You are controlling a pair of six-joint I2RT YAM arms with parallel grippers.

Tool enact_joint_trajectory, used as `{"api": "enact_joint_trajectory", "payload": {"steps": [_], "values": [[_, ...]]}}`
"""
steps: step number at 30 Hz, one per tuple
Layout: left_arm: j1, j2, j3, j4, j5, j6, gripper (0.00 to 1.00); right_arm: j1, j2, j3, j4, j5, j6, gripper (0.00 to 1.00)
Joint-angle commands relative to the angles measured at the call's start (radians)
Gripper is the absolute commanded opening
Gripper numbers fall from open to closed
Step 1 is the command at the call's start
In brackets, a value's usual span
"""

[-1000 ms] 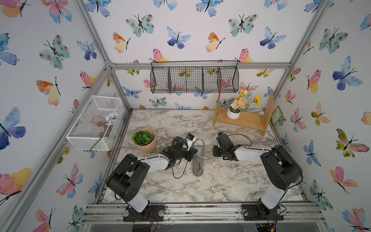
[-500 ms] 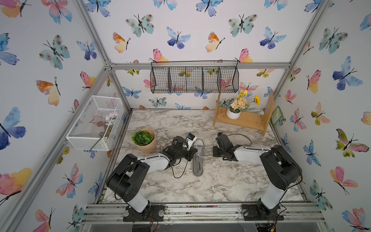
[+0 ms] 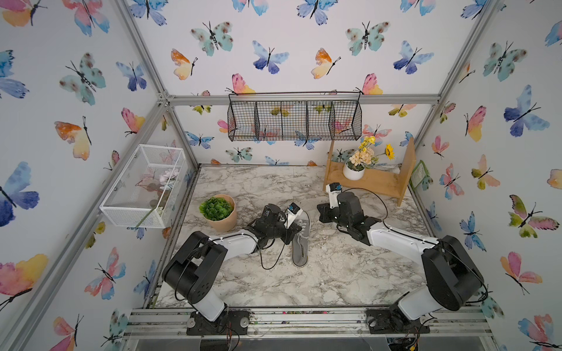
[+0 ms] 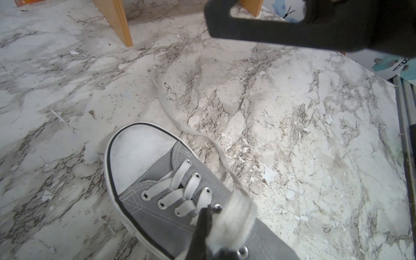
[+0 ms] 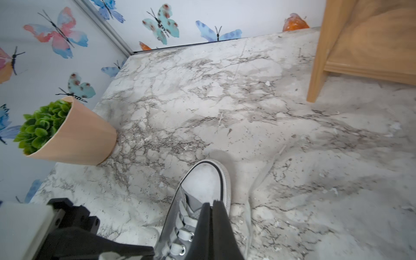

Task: Tie the shoes
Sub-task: Wrap the shoelace around the shoelace.

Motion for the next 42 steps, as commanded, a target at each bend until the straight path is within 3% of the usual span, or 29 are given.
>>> {"api": "enact_joint_trajectory", "payload": {"steps": [1, 3, 6, 9, 15, 21, 26, 39, 42], "values": [[0.007, -0.014, -0.011, -0.02, 0.062, 0.062, 0.0, 0.005, 0.038, 0.059, 0.036, -0.164, -0.038, 0.03], [0.012, -0.019, -0.016, -0.02, 0.057, 0.062, 0.0, 0.005, 0.06, 0.093, -0.003, -0.145, -0.038, 0.03], [0.014, -0.019, -0.01, -0.031, 0.053, 0.056, 0.0, 0.005, 0.11, 0.168, -0.215, 0.016, -0.046, 0.05], [0.014, -0.018, -0.012, -0.03, 0.05, 0.054, 0.0, 0.005, 0.155, 0.158, -0.279, 0.13, -0.055, 0.14], [0.014, -0.018, -0.013, -0.032, 0.043, 0.048, 0.0, 0.005, 0.247, 0.157, -0.317, 0.145, -0.08, 0.34], [0.013, -0.012, -0.01, -0.031, 0.043, 0.041, 0.0, 0.005, 0.326, 0.198, -0.364, 0.102, -0.118, 0.42], [0.015, -0.012, -0.008, -0.031, 0.043, 0.036, 0.0, 0.005, 0.35, 0.204, -0.37, 0.092, -0.129, 0.42], [0.017, -0.013, -0.008, -0.031, 0.007, 0.021, 0.0, 0.038, 0.416, 0.249, -0.465, 0.227, -0.147, 0.25], [0.017, -0.013, -0.008, -0.03, 0.009, 0.019, 0.0, 0.043, 0.424, 0.258, -0.476, 0.249, -0.149, 0.17]]}}
